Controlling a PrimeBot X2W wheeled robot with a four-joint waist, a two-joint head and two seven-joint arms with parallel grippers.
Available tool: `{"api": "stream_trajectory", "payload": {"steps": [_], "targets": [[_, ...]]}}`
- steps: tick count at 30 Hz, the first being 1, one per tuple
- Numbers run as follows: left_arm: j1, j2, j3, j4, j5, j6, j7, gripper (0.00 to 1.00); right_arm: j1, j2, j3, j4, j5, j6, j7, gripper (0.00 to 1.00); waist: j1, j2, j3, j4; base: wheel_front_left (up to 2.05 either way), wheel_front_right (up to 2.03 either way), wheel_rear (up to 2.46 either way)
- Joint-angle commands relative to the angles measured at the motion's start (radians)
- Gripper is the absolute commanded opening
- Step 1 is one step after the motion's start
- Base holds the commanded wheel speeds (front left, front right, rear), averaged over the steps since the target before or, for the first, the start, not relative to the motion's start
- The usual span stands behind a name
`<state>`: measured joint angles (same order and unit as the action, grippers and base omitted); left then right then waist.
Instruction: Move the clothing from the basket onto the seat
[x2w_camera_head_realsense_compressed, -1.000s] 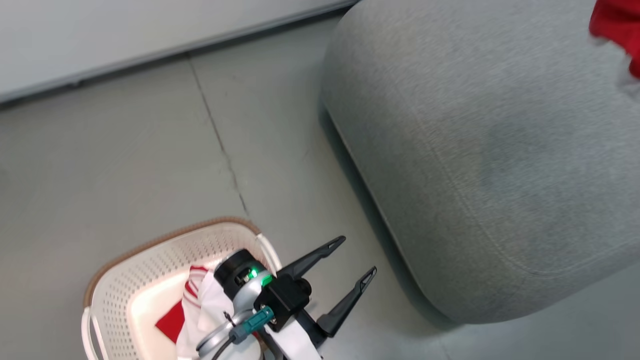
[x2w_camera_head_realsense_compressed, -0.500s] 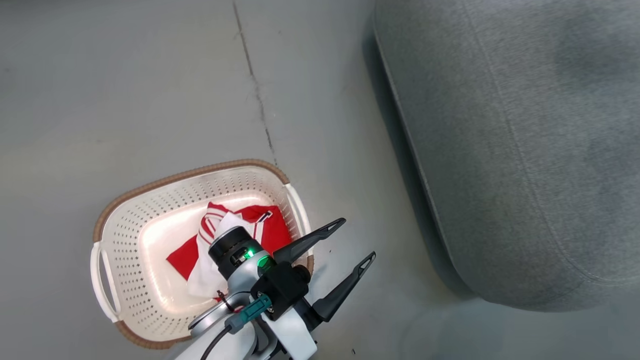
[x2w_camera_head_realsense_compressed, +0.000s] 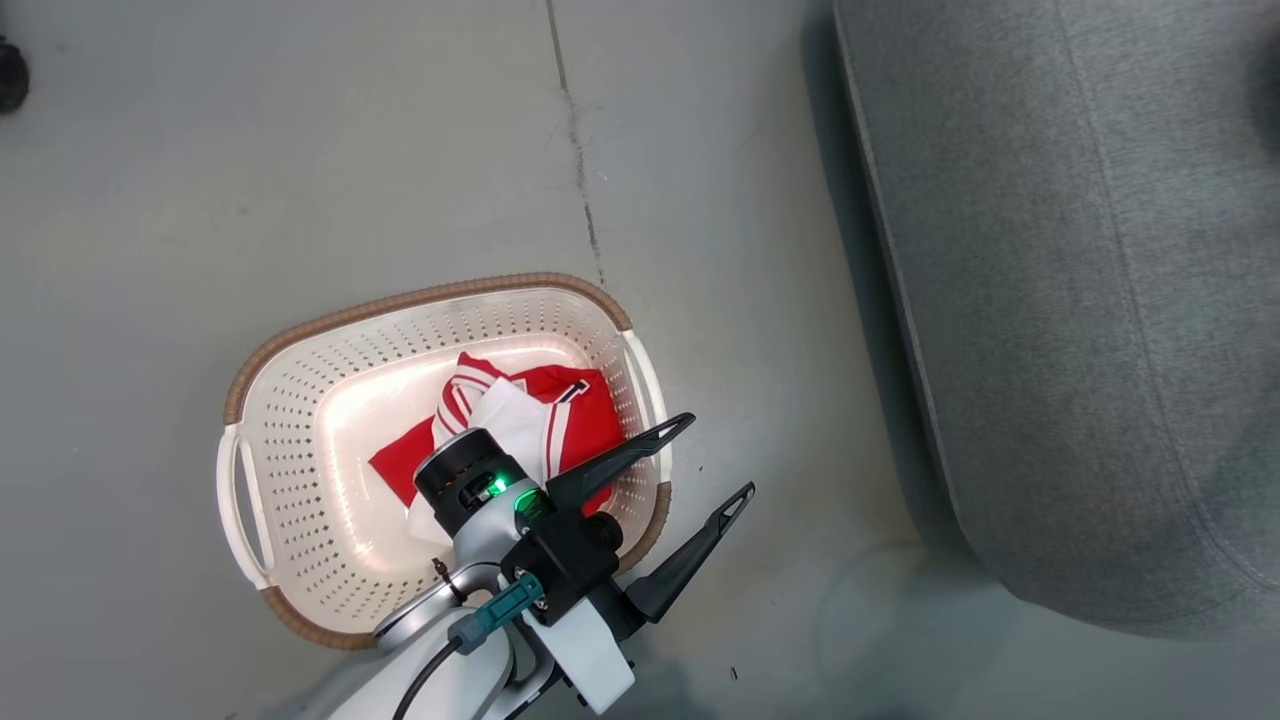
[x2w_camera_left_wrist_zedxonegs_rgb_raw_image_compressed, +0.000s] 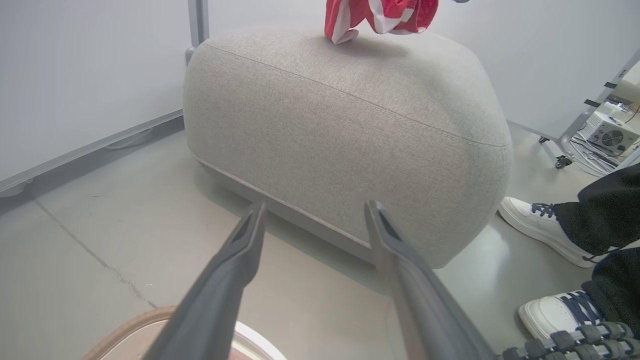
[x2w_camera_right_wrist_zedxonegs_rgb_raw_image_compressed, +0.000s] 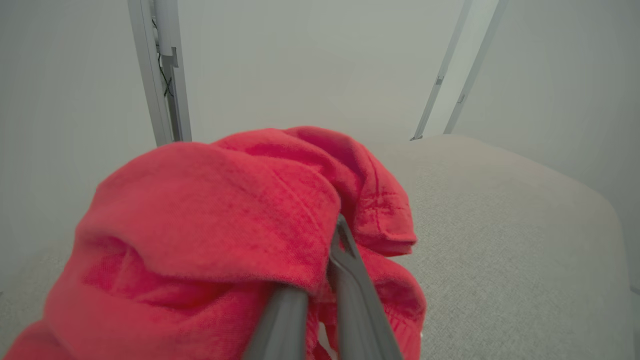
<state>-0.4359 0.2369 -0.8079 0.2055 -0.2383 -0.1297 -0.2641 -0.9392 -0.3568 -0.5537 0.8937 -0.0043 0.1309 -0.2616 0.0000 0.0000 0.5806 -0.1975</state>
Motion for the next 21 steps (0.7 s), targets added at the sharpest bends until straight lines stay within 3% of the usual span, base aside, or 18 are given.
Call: {"api": "stream_trajectory", "payload": {"steps": [1, 19, 20, 21], "targets": [[-0.014, 0.006, 0.006, -0.005, 0.008, -0.001, 0.000, 1.00, -0.010, 0.007, -0.012, 0.008, -0.017, 0.000, -0.004, 0.00, 0.0000, 0.0000, 0.013, 0.010, 0.00, 0.00, 0.00], [-0.002, 0.009, 0.051, -0.002, 0.020, -0.001, 0.000, 1.00, -0.016, 0.019, -0.074, 0.161, -0.129, 0.000, -0.004, 0.00, 0.0000, 0.0000, 0.044, 0.041, 0.00, 0.00, 0.00], [-0.004, 0.007, 0.051, 0.001, 0.020, -0.001, 0.000, 1.00, -0.015, 0.018, -0.077, 0.161, -0.128, 0.000, -0.004, 0.11, 0.0000, 0.0000, 0.041, 0.040, 0.00, 0.00, 0.00], [-0.006, 0.004, 0.051, 0.003, 0.021, -0.001, 0.000, 1.00, -0.012, 0.019, -0.078, 0.157, -0.130, 0.000, -0.004, 0.44, 0.0000, 0.0000, 0.036, 0.039, 0.00, 0.00, 0.00]]}}
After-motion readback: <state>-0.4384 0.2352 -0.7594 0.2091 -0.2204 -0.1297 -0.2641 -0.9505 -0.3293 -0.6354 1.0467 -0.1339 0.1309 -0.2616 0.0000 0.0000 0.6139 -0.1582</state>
